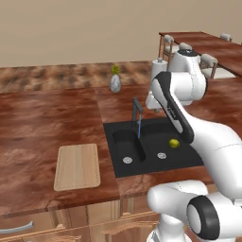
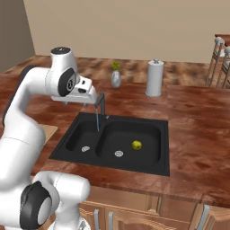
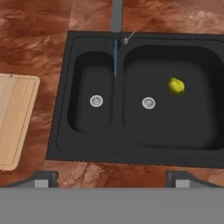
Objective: Pick the pear from the sink and place it on the cutting board to airdry. Then turn off the sink faucet.
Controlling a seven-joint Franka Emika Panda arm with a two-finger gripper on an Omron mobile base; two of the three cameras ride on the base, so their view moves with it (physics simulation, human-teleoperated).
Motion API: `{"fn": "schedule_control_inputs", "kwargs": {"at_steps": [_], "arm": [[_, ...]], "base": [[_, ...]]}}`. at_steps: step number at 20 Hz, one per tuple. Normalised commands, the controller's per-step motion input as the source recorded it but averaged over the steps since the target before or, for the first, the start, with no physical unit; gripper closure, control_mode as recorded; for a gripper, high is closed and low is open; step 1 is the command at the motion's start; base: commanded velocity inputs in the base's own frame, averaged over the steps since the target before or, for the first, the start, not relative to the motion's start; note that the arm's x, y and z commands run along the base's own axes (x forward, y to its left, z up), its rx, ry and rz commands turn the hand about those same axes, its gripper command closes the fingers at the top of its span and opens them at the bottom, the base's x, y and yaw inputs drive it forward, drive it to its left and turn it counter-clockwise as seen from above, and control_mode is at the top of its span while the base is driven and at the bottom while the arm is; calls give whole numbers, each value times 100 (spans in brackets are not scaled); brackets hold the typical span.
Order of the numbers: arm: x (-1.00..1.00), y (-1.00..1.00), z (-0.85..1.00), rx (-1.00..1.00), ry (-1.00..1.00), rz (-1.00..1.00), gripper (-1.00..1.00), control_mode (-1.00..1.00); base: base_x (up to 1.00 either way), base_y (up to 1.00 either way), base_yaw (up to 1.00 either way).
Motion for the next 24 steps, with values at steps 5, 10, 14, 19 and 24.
{"fn": "schedule_control_inputs", "kwargs": {"at_steps": [5,10,14,19,24], "arm": [[0,-19,0,-7,-12,0,-100,-100],[-4,-29,0,-1,-11,0,-100,-100],[-4,-36,0,0,-5,0,-100,-100],[0,-41,0,2,1,0,-100,-100],[0,-24,0,0,0,0,-100,-100]], "base": [[0,0,0],[0,0,0],[0,0,0],[0,0,0],[0,0,0]]}}
